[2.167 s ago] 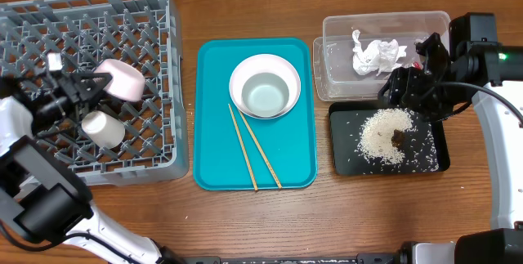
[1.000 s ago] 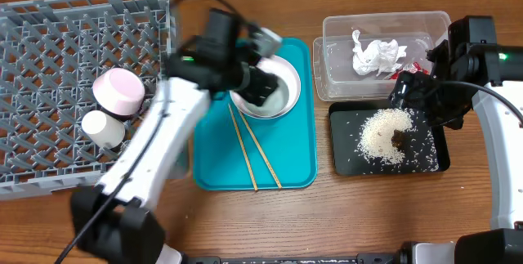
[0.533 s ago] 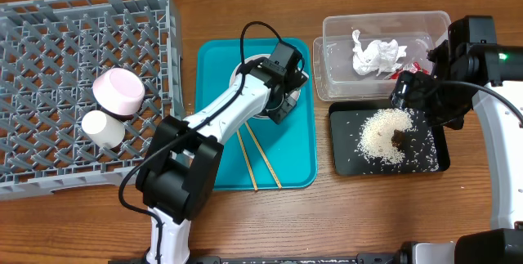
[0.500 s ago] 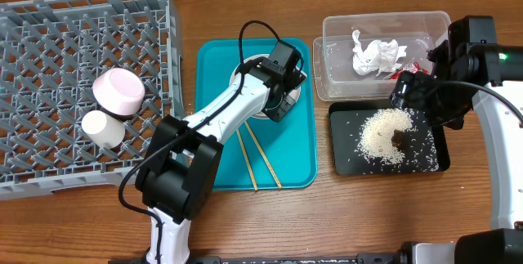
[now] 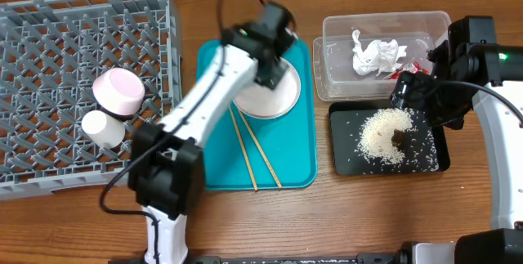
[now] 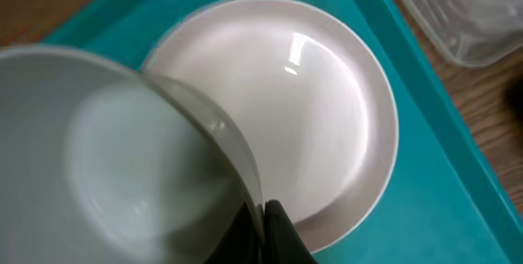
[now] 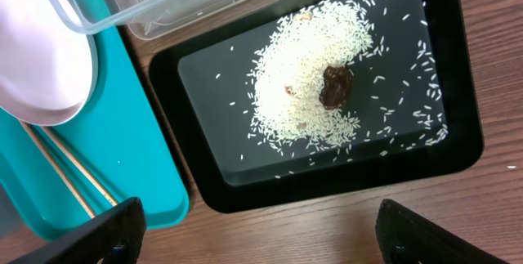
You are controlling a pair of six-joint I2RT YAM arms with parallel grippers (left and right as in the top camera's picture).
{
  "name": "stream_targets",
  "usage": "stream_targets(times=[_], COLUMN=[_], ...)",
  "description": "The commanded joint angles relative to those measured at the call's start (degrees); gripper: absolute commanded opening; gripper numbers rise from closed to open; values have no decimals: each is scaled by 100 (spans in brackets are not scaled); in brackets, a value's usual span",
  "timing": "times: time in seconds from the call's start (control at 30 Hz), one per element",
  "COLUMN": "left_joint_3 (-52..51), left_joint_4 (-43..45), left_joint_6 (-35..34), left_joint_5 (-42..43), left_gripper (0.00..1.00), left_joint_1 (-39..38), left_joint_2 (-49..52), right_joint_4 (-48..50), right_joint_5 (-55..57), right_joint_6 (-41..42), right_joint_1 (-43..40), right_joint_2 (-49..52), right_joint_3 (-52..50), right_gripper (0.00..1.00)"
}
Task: Sort waste into correct bins and load items into the dishwasher
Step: 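Carry the grey bowl with the left gripper and set it in the rack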
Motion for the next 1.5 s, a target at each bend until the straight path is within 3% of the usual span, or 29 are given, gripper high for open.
stream_targets(times=[0.0, 0.23, 0.43, 0.63, 0.93, 1.3, 1.47], left_joint_3=[675, 852, 846, 846, 846, 844, 844], left_joint_4=[-125, -15, 249, 363, 1113, 1084, 811], left_joint_6=[-201, -109, -68, -26, -33, -72, -70], left_joint_5=[824, 3576, 5160, 5914, 7840, 7947, 7420], left_gripper=[4, 4, 4, 4, 4, 4, 9], left_joint_1=[986, 2975, 4262, 4787, 5123, 5812, 6024], left_joint_2=[-551, -590, -476, -9, 1255, 1587, 1587], right_joint_4=[11, -4, -7, -7, -9, -4, -9], right_joint_5=[39, 120, 120, 120, 120, 118, 118], right_joint_6=[17, -24, -24, -22, -22, -22, -20], right_joint_1=[-22, -22, -22, -22, -22, -22, -22], right_joint_2=[-24, -24, -24, -24, -24, -24, -24], right_joint_3=[87, 87, 87, 87, 87, 87, 87], right_gripper=[91, 91, 91, 91, 91, 91, 91])
